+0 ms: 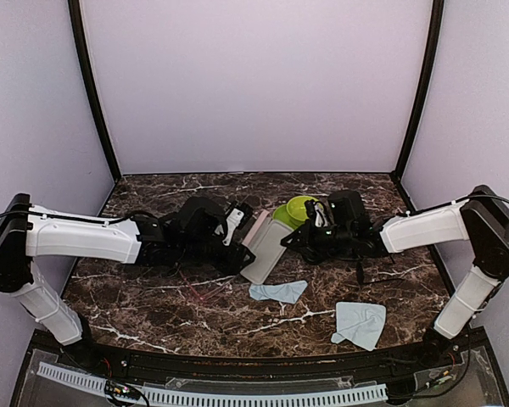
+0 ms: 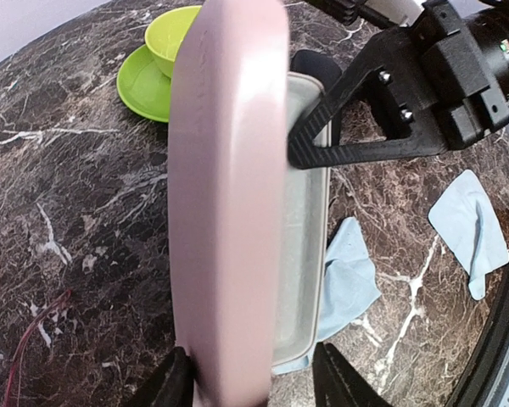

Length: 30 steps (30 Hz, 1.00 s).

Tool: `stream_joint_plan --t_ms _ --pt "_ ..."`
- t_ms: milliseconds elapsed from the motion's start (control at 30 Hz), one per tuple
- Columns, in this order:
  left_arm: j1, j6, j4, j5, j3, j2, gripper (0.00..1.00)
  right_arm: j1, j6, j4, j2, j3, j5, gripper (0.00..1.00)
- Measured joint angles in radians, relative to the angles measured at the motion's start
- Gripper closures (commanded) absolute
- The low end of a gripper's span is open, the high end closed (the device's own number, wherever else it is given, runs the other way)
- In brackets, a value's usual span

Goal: Organize the sunglasses
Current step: Pass from the right arm to the left

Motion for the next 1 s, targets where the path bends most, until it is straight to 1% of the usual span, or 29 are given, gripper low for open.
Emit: stream_joint_plan --t_ms 100,200,367,433,500,567,633,733,767,867,1000 --pt "0.000 0.011 -0.005 -0.017 0.002 0.020 0.60 0.000 0.015 0.019 0.000 -0.002 0.002 1.00" --pt "0.000 0.014 -0.009 -0.040 0.003 0.034 0.63 0.000 0.024 0.031 0.007 -0.005 0.003 1.00" --pt "0.000 0.013 -0.014 -0.070 0.009 0.047 0.66 0.000 0.038 0.060 0.032 -0.008 0.002 1.00" --pt "0.000 0.013 -0.019 -0.077 0.014 0.054 0.65 0.000 0.040 0.069 0.037 -0.010 0.002 1.00" --pt "0.000 0.013 -0.020 -0.085 0.019 0.061 0.54 0.000 0.040 0.073 0.041 -0.010 0.002 1.00" --pt "0.000 0.013 -0.021 -0.092 0.020 0.064 0.35 0.000 0.034 0.083 0.043 -0.012 0.002 1.00" --pt "-0.003 0.010 -0.023 -0.095 0.020 0.065 0.23 0.000 0.019 0.098 0.043 -0.017 0.000 1.00" --pt "-0.006 0.011 -0.023 -0.076 0.020 0.063 0.13 -0.008 -0.046 0.109 0.044 -0.018 -0.011 1.00" --pt "-0.006 0.012 -0.020 -0.061 0.018 0.059 0.11 -0.013 -0.072 0.112 0.044 -0.018 -0.024 1.00" --pt "-0.006 0.012 0.005 0.002 -0.012 0.013 0.06 -0.042 -0.157 0.116 0.046 -0.018 -0.088 1.00" --pt "-0.006 0.010 0.039 0.083 -0.084 -0.127 0.02 -0.084 -0.307 0.074 0.049 0.001 -0.192 1.00"
